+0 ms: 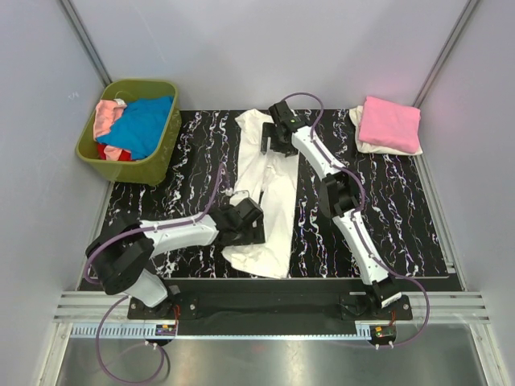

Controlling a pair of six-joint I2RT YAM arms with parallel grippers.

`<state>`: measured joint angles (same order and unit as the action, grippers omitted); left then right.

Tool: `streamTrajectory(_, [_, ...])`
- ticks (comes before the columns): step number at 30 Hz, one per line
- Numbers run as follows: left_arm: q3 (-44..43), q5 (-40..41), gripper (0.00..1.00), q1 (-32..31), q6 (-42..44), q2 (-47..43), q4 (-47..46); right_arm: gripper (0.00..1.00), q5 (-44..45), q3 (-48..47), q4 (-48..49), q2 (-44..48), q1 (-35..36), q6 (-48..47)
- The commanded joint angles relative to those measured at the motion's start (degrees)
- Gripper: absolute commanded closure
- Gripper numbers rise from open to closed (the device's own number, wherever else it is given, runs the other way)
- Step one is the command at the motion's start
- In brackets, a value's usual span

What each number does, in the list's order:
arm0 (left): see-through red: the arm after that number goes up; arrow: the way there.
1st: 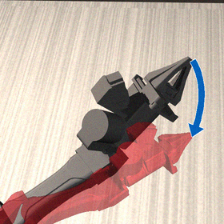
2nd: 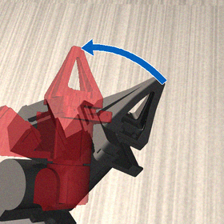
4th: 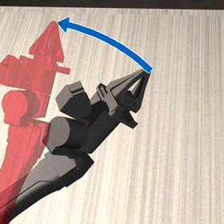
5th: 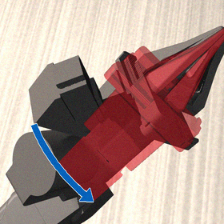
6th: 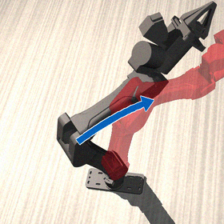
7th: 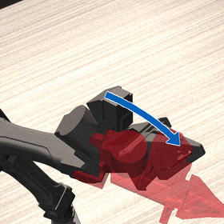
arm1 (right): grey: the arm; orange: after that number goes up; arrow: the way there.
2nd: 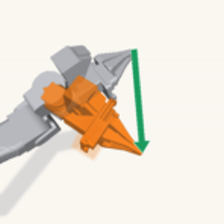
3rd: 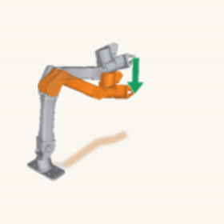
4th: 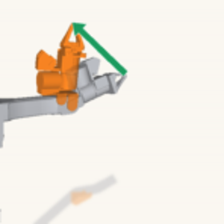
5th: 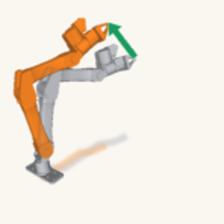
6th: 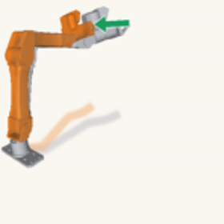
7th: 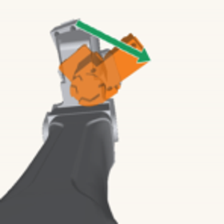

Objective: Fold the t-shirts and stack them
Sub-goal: Fold the tshirt

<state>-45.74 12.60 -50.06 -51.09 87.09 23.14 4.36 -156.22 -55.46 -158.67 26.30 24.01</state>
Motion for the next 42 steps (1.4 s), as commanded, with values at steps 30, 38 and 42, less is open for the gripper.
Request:
streamTrajectory(30, [-3.75, 8.93, 0.01, -13.40, -14.21, -22.84, 25.48, 0.00, -0.85, 25.66, 12.22, 36.61, -4.07, 1.46])
streamTrajectory(38, [7.23, -2.22, 0.01, -4.17, -11.49, -26.18, 10.19, 0.04, -10.50, 87.26, 21.07, 69.61, -5.65, 12.89])
streamTrajectory(42, [11.80, -6.18, 0.03, -3.20, -11.40, -25.92, 2.11, 0.14, -17.87, 108.00, 23.64, 81.66, -6.26, 17.29])
